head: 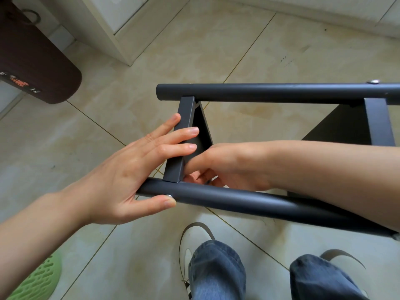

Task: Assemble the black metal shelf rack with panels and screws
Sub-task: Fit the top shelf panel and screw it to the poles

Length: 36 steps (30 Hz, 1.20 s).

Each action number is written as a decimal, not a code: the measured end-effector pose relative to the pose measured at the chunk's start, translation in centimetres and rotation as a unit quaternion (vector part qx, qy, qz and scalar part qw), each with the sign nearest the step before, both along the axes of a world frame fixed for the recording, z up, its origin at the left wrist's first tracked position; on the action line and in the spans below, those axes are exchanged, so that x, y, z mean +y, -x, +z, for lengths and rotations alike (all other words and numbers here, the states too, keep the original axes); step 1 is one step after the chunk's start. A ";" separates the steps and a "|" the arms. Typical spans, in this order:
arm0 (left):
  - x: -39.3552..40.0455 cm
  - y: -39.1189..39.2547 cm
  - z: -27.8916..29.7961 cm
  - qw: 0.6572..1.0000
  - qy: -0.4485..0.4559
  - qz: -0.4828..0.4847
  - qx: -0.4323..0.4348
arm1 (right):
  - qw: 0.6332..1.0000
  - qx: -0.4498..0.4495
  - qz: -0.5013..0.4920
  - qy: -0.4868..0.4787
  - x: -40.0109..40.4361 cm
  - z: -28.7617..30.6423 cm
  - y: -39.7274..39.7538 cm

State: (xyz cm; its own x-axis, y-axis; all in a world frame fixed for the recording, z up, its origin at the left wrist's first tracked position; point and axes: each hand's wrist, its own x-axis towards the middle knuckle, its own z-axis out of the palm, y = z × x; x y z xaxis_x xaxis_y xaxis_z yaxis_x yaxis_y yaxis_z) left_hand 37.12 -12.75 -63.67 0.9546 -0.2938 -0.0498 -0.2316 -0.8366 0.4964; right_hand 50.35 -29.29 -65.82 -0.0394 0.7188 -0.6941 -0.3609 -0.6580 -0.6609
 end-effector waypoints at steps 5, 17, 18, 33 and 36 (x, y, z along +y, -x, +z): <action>0.0 0.0 0.0 1.000 0.004 0.001 0.001 | 0.999 0.052 -0.010 -0.003 -0.2 0.5 -0.3; -0.1 0.0 0.1 1.000 0.004 0.004 0.003 | 0.999 0.027 -0.012 -0.018 -0.2 0.3 -0.4; -0.1 0.0 0.1 1.000 0.003 0.004 0.003 | 1.000 0.011 -0.008 -0.019 -0.2 0.2 -0.3; 0.0 -0.1 0.0 1.000 0.003 0.000 0.003 | 1.000 0.022 0.003 0.014 -0.1 0.1 -0.5; 0.1 -0.1 0.0 1.000 0.003 0.001 0.001 | 0.999 0.052 -0.004 0.009 -0.2 0.2 -0.6</action>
